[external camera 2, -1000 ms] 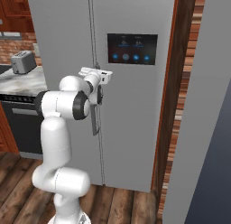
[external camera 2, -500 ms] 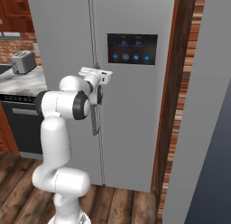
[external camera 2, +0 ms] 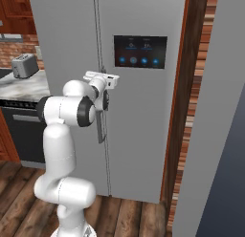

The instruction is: Retrieve the steak from the fridge and place it on the saucepan with marinade on the stove.

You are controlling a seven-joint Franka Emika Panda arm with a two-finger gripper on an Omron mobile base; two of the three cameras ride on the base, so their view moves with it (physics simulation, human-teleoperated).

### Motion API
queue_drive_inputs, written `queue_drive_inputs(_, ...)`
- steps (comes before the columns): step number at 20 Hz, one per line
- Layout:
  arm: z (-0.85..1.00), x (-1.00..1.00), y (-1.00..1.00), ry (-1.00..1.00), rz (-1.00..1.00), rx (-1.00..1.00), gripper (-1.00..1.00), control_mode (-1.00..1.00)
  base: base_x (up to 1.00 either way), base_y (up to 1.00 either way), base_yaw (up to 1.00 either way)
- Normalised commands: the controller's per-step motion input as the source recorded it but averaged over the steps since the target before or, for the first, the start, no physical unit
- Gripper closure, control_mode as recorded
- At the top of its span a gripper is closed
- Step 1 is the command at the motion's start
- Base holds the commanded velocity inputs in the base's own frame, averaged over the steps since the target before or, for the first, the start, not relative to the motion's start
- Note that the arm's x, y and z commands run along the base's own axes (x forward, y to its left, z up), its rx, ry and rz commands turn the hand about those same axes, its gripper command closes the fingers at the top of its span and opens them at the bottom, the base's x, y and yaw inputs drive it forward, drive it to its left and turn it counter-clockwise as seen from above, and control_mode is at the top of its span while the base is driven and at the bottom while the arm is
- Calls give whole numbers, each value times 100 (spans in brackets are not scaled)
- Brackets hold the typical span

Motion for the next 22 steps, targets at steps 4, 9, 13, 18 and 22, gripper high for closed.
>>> queue_drive_inputs(4,0,-16,0,0,0,0,100,-100,0,0,0)
queue_drive_inputs(9,0,-23,-8,1,0,0,100,-100,0,0,0)
queue_drive_inputs(13,0,-31,-11,1,0,0,100,-100,0,0,0)
queue_drive_inputs(18,0,-42,-27,0,0,0,100,-100,0,0,0)
queue_drive_inputs(22,0,-46,-53,0,0,0,100,-100,0,0,0)
